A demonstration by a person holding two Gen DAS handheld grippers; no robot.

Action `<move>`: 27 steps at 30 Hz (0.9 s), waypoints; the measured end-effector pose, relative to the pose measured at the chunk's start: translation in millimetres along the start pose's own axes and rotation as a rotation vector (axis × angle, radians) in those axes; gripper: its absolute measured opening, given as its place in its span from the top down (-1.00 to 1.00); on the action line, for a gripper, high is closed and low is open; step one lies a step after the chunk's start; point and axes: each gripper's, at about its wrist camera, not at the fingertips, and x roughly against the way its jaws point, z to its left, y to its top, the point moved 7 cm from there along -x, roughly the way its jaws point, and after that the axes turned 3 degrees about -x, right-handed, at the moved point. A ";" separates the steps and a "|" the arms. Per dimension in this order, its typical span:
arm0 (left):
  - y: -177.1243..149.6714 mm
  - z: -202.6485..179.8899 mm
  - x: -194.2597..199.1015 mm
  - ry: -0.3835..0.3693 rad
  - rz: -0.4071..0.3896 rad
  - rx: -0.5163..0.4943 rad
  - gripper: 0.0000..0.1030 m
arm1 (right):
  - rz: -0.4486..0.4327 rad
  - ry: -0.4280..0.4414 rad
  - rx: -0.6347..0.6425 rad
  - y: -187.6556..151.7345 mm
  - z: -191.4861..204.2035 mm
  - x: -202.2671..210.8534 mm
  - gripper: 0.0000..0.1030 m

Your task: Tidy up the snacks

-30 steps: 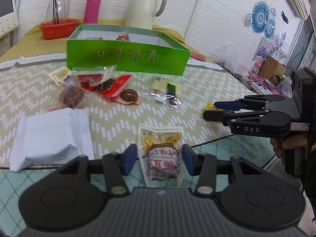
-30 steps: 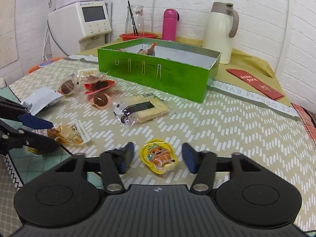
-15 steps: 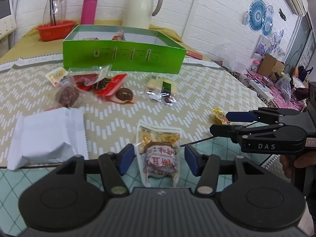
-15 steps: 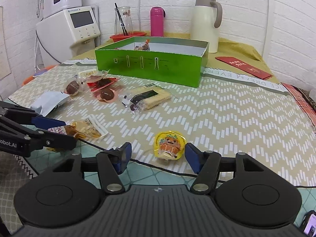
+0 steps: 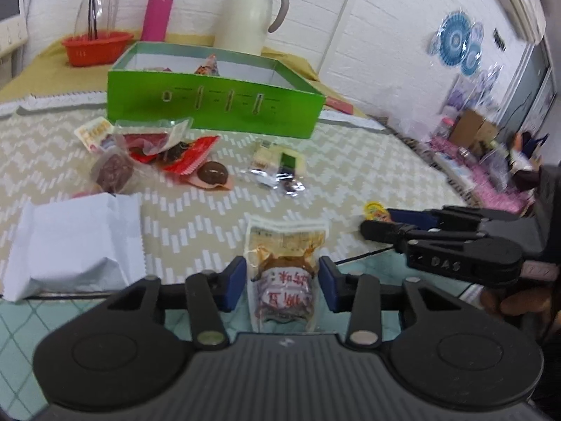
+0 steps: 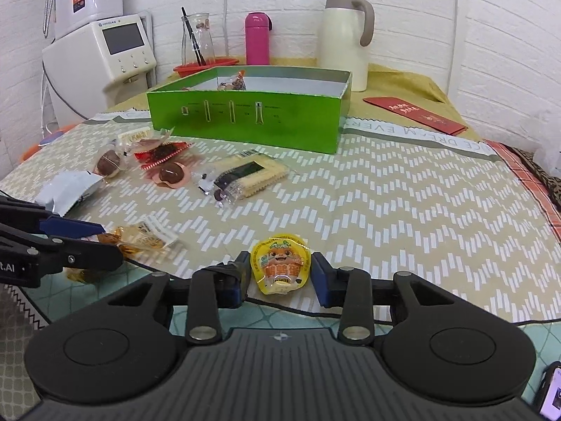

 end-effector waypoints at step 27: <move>200.3 79.5 -21.0 0.153 -0.136 0.061 0.19 | -0.228 0.050 -0.014 148.8 9.5 -43.9 -0.27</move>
